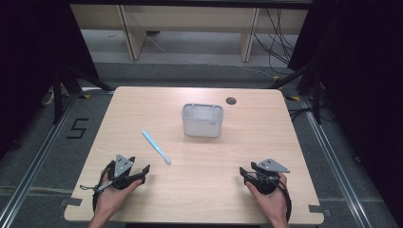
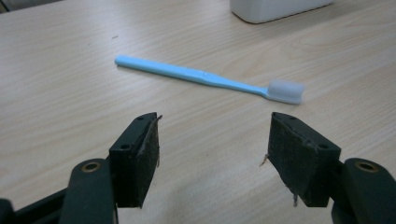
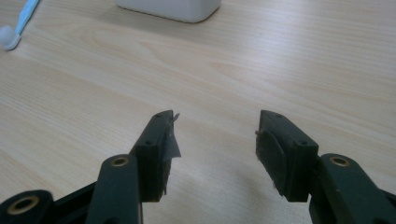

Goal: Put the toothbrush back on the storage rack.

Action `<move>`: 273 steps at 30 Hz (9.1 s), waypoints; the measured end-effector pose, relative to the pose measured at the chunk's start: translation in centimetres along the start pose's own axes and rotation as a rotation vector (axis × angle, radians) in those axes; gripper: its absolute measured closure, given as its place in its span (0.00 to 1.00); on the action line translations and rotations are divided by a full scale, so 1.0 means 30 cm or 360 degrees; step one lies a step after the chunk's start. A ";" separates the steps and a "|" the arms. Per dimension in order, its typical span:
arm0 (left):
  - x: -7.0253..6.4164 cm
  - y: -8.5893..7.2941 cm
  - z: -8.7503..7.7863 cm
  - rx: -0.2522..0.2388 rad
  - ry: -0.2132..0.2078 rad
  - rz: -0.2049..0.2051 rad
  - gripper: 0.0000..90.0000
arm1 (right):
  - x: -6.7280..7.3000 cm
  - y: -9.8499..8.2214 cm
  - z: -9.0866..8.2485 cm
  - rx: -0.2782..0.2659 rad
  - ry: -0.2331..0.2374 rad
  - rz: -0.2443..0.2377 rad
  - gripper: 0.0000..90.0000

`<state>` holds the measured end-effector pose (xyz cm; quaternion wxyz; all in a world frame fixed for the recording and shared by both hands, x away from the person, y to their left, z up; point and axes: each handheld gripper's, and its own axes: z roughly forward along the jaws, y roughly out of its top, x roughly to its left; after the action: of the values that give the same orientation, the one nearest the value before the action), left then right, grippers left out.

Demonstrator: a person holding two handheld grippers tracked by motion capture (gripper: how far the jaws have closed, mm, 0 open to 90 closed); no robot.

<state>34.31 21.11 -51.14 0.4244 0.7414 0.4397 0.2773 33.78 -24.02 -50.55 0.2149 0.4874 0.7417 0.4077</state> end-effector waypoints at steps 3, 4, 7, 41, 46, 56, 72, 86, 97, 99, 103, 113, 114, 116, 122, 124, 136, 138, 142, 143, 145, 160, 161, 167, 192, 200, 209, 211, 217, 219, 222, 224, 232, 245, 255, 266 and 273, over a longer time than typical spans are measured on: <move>0.003 0.032 0.011 0.0018 -0.0038 0.0085 0.39 | -0.001 0.001 0.003 0.0003 -0.0023 -0.0007 0.53; 0.004 0.041 0.014 0.0022 -0.0042 0.0100 0.39 | 0.000 0.001 0.002 -0.0004 -0.0029 -0.0010 0.53; 0.009 0.068 0.022 0.0042 -0.0047 0.0158 0.39 | -0.003 0.002 0.002 -0.0006 -0.0057 -0.0054 0.53; 0.134 0.292 0.310 0.0517 -0.0444 0.0972 0.40 | -0.006 0.029 -0.015 0.0030 -0.0043 0.0003 0.55; 0.154 0.336 0.321 0.0668 -0.0505 0.1088 0.41 | -0.017 0.030 -0.017 0.0010 -0.0049 -0.0013 0.55; 0.150 0.370 0.347 0.0843 -0.0595 0.1303 0.39 | -0.011 0.027 -0.018 0.0045 -0.0029 0.0044 0.55; 0.149 0.393 0.412 0.0937 -0.0704 0.1492 0.41 | -0.019 0.021 -0.013 0.0050 -0.0040 0.0053 0.55; 0.145 0.381 0.440 0.1017 -0.0742 0.1513 0.44 | -0.028 0.019 -0.019 0.0031 -0.0022 0.0030 0.55; 0.144 0.379 0.450 0.1067 -0.0786 0.1511 0.47 | -0.026 0.015 -0.016 0.0040 -0.0037 0.0070 0.55; 0.144 0.381 0.452 0.1070 -0.0785 0.1505 0.48 | -0.026 0.015 -0.016 0.0030 -0.0029 0.0072 0.55; 0.138 0.382 0.454 0.1089 -0.0797 0.1520 0.49 | -0.031 0.017 -0.012 0.0037 -0.0055 0.0015 0.55; 0.123 0.378 0.466 0.1109 -0.0823 0.1548 0.50 | -0.036 0.016 -0.018 0.0057 -0.0030 0.0035 0.55; 0.120 0.380 0.466 0.1099 -0.0827 0.1541 0.50 | -0.037 0.016 -0.018 0.0051 -0.0038 0.0027 0.55; 0.119 0.381 0.466 0.1101 -0.0833 0.1544 0.50 | -0.034 0.016 -0.018 0.0067 -0.0022 0.0052 0.55; 0.117 0.380 0.470 0.1120 -0.0854 0.1537 0.53 | -0.032 0.012 -0.011 0.0033 -0.0004 0.0067 0.55; 0.117 0.381 0.470 0.1142 -0.0870 0.1525 0.55 | -0.032 0.013 -0.010 0.0080 -0.0035 0.0058 0.55; 0.105 0.380 0.464 0.1304 -0.0893 0.1382 0.72 | -0.036 0.013 -0.017 0.0068 -0.0016 0.0065 0.55; 0.100 0.378 0.459 0.1333 -0.0894 0.1366 0.73 | -0.038 0.012 -0.015 0.0053 -0.0008 0.0068 0.55; 0.089 0.374 0.452 0.1374 -0.0905 0.1338 0.80 | -0.037 0.015 -0.019 0.0060 -0.0023 0.0061 0.55; 0.087 0.374 0.450 0.1388 -0.0908 0.1329 0.80 | -0.031 0.014 -0.020 0.0069 -0.0027 0.0093 0.55; 0.085 0.372 0.447 0.1393 -0.0912 0.1317 0.84 | -0.037 0.016 -0.019 0.0058 -0.0039 0.0032 0.55; 0.077 0.361 0.425 0.1424 -0.0902 0.1178 0.87 | -0.028 0.013 -0.014 0.0046 -0.0017 0.0073 0.55; 0.077 0.361 0.425 0.1424 -0.0902 0.1178 0.87 | -0.028 0.013 -0.014 0.0046 -0.0017 0.0073 0.55; 0.079 0.358 0.421 0.1415 -0.0893 0.1147 0.87 | -0.028 0.015 -0.020 0.0069 -0.0032 0.0076 0.55; 0.080 0.350 0.401 0.1351 -0.0891 0.1144 0.87 | -0.034 0.013 -0.016 0.0039 -0.0036 0.0029 0.55; 0.087 0.358 0.385 0.1266 -0.0885 0.1134 0.87 | -0.034 0.014 -0.016 0.0035 -0.0037 0.0029 0.55; 0.098 0.364 0.366 0.1205 -0.0885 0.1110 0.87 | -0.023 0.014 -0.017 0.0072 -0.0033 0.0078 0.55; 0.099 0.365 0.362 0.1189 -0.0887 0.1106 0.87 | -0.023 0.013 -0.015 0.0058 -0.0033 0.0079 0.55; 0.101 0.370 0.351 0.1158 -0.0881 0.1098 0.87 | -0.022 0.014 -0.017 0.0070 -0.0031 0.0077 0.55; 0.102 0.373 0.347 0.1144 -0.0878 0.1097 0.87 | -0.022 0.015 -0.017 0.0072 -0.0032 0.0080 0.55; 0.105 0.380 0.340 0.1112 -0.0868 0.1099 0.87 | -0.022 0.014 -0.017 0.0070 -0.0032 0.0076 0.55; 0.106 0.384 0.336 0.1104 -0.0864 0.1093 0.87 | -0.022 0.014 -0.017 0.0071 -0.0033 0.0076 0.55; 0.122 0.403 0.302 0.0971 -0.0841 0.1062 0.87 | -0.029 0.016 -0.016 0.0054 -0.0046 0.0018 0.55; 0.129 0.402 0.256 0.0658 -0.0811 0.0856 0.87 | -0.022 0.016 -0.014 0.0065 -0.0014 0.0057 0.55; 0.140 0.405 0.225 0.0437 -0.0832 0.0728 0.87 | -0.021 0.013 -0.012 0.0040 -0.0030 0.0052 0.55; 0.129 0.374 0.205 0.0216 -0.0821 0.0591 0.87 | -0.025 0.013 -0.019 0.0020 -0.0049 0.0034 0.55; 0.121 0.352 0.199 0.0145 -0.0796 0.0547 0.87 | -0.020 0.011 -0.020 0.0044 -0.0024 0.0058 0.55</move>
<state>45.05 19.35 -44.68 0.4327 0.8684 0.2017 0.1341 33.78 -24.73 -49.98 0.2064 0.5068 0.7366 0.3976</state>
